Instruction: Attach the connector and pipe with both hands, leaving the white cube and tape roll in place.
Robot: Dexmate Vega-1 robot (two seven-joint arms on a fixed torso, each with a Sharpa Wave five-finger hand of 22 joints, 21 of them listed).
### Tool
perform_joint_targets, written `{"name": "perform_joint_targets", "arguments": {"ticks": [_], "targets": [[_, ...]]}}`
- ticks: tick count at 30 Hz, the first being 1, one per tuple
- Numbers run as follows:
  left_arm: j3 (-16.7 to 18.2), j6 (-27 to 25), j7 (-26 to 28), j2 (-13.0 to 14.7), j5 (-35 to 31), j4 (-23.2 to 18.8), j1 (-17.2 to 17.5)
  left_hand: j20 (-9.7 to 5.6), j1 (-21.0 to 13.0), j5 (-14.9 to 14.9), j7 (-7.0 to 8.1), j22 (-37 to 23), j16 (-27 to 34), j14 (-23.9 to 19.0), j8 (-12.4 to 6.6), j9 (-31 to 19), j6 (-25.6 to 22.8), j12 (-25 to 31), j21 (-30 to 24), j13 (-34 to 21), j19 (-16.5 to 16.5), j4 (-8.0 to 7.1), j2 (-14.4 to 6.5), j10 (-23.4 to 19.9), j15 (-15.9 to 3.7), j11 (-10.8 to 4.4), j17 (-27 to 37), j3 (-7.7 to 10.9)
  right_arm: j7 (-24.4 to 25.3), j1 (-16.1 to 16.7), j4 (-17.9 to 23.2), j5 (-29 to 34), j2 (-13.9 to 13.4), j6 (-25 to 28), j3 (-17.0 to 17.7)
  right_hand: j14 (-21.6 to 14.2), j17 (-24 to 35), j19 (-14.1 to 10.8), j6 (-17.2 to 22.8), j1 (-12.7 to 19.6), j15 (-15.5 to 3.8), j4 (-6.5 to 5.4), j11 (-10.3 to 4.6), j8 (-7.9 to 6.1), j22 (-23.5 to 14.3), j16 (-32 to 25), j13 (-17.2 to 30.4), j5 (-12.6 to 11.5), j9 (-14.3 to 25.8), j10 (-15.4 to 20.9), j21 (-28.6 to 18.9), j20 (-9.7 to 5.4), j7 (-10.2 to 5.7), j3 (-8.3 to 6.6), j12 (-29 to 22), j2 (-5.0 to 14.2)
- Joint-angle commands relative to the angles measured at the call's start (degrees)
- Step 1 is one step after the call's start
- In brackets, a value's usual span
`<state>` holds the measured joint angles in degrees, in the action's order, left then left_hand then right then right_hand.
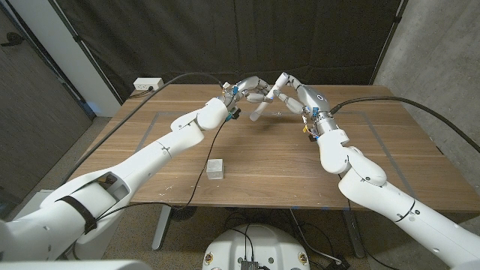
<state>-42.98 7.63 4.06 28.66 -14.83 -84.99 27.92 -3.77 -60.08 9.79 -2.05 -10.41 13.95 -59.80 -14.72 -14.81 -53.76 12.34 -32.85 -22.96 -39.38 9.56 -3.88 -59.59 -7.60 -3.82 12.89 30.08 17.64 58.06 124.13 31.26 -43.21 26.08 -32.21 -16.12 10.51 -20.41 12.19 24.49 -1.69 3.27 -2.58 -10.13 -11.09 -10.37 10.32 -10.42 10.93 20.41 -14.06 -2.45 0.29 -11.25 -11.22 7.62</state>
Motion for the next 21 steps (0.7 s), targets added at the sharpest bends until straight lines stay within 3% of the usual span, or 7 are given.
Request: {"name": "perform_joint_targets", "arguments": {"ticks": [1, 3, 6, 10, 21], "targets": [[-0.2, 0.4, -0.3, 0.2, -0.2, -0.1, 0.3, -1.11, -2.4, 0.2, -0.75, 0.0, 0.2, -1.9, -0.11, -0.1, -1.6, 0.2, -0.3, -0.1, 0.1, -3.54, -2.9, -2.2, -2.07, -2.16, 0.1, 3.64, 3.4, 1.4, 0.6, 0.2, 0.3, -1.3, 1.5, 0.5, 0.1, 0.5, 3.5, 0.4, 0.2, 0.34, -0.34, 0.48, 0.0, 0.0, 0.1, 0.0, 0.2, -0.8, 0.3, -1.35, -5.48, -0.31, 0.2, -0.16], [-0.2, 0.2, -0.5, 0.4, -0.3, -0.4, 0.4, -1.12, -2.4, 0.2, -0.77, 0.0, 0.2, -1.9, -0.11, -0.1, -1.7, 0.2, -0.3, -0.1, 0.2, -3.53, -2.9, -2.3, -2.1, -2.17, 0.1, 3.65, 3.8, 1.6, 0.7, 0.1, 0.4, -1.5, 1.7, 0.6, 0.1, 0.5, 1.9, 0.4, 0.42, 0.45, -0.06, 0.56, 0.0, -0.1, 0.1, 0.0, 0.1, -2.0, 0.4, -1.19, -4.97, -0.36, 0.5, -0.18], [-0.2, -0.2, -0.1, 0.5, -0.8, -1.1, 0.8, -1.09, -2.4, 0.3, -0.78, 0.0, 0.2, -1.8, -0.1, -0.1, -1.6, 0.1, -0.2, -0.1, 0.3, -3.55, -2.9, -2.2, -2.1, -2.09, 0.1, 3.66, 4.7, 1.9, 0.4, -0.2, 0.6, -2.4, 2.0, 3.3, 0.3, 1.4, -4.1, 0.1, 0.99, 0.66, 2.04, 0.48, -0.1, 0.3, 0.1, 0.1, 0.1, -6.4, 0.9, -0.91, -3.33, -0.58, 1.0, 0.01], [-0.2, -0.3, -0.2, 0.7, -0.9, -1.5, 1.0, -1.1, -2.4, 0.3, -0.91, 0.0, 0.1, -1.8, -0.05, -0.1, -1.6, 0.1, -0.3, -0.1, 0.2, -3.54, -2.9, -2.1, -2.07, -2.11, 0.1, 3.67, 5.4, 2.1, 0.2, -0.3, 0.8, -3.0, 2.4, 5.2, 0.3, 2.9, -9.0, 0.0, 1.8, 0.85, 2.8, 0.54, 0.0, 0.3, 0.1, 0.1, 0.0, -10.5, 1.6, -0.47, -2.31, -0.82, 1.2, 0.15], [0.3, -1.4, -0.4, 1.7, -1.3, -3.0, 1.7, -1.06, -2.4, 0.2, -0.8, 0.0, 0.1, -1.8, -0.04, -0.1, -1.7, 0.0, -0.3, 0.0, 0.2, -3.52, -2.9, -2.2, -2.11, -2.12, 0.1, 3.7, 6.8, 3.5, 0.4, -2.4, 1.1, -4.5, 4.5, 6.5, 0.2, 3.7, -10.1, 0.0, 2.09, 1.05, 3.34, 0.14, 0.0, 0.4, 0.1, 0.2, 0.0, -11.2, 1.9, -0.14, -1.98, -0.82, 0.8, -0.12]]}}
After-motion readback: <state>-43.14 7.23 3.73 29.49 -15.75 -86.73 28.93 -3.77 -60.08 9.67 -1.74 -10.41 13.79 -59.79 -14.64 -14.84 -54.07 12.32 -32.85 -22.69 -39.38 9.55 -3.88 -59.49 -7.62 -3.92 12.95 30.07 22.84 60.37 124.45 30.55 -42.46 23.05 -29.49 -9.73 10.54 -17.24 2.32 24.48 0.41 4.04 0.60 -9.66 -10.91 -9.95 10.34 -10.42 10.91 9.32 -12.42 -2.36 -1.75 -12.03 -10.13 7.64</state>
